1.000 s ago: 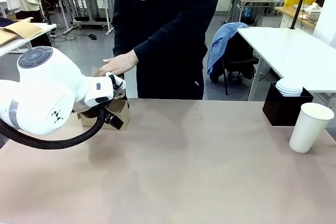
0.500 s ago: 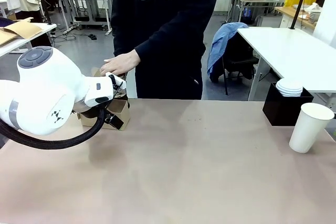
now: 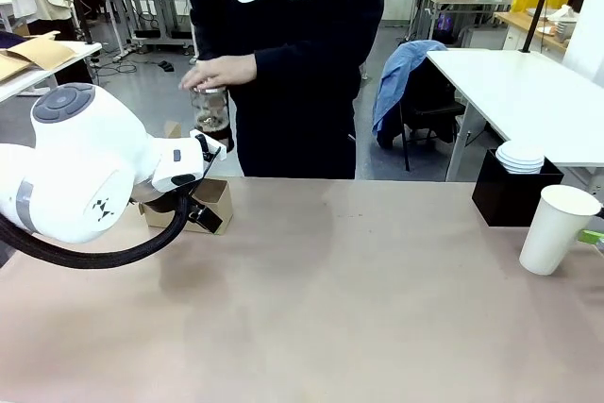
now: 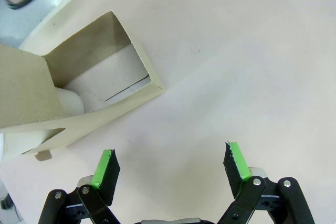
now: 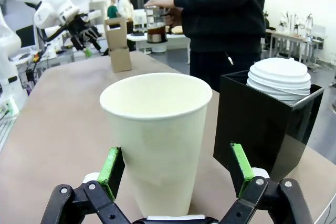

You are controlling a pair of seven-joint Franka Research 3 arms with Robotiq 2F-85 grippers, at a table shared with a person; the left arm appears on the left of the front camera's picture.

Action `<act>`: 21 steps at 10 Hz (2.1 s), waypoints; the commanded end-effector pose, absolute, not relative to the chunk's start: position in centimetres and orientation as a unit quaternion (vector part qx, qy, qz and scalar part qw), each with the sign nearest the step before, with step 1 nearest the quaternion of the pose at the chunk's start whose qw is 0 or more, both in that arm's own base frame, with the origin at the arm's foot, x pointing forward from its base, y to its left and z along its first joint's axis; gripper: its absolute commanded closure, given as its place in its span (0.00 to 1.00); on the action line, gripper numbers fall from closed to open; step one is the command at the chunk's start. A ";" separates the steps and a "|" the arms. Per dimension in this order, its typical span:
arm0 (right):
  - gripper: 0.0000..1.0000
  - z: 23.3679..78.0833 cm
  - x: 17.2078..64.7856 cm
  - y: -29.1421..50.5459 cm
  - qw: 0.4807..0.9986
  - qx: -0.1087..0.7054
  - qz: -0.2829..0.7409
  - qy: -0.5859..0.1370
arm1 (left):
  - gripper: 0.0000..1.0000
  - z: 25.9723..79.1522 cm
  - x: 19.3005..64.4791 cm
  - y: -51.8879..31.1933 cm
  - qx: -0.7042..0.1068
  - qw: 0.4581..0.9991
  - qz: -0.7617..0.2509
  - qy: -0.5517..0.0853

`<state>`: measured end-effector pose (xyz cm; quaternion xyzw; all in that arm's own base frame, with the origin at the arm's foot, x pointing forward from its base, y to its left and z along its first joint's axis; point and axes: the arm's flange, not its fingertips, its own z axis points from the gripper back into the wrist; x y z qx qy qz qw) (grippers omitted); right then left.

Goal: Pour a drink into a cup and package it in a carrier.
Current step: Pick up the 600 ml Paper Cup and place it in the middle top area of the table.

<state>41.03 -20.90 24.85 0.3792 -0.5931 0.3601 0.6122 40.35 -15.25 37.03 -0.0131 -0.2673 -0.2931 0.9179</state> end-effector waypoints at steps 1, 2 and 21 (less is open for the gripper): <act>0.00 24.0 41.9 -19.8 0.612 0.362 0.354 -0.607 | 0.00 37.0 40.4 -15.2 -0.014 0.918 -0.293 -0.267; 0.00 23.4 42.3 -19.6 0.612 0.366 0.353 -0.606 | 0.00 37.0 40.4 -15.2 -0.014 0.918 -0.293 -0.267; 0.20 21.4 44.3 -12.3 0.586 0.451 0.383 -0.554 | 0.00 37.0 40.4 -15.2 -0.014 0.918 -0.293 -0.267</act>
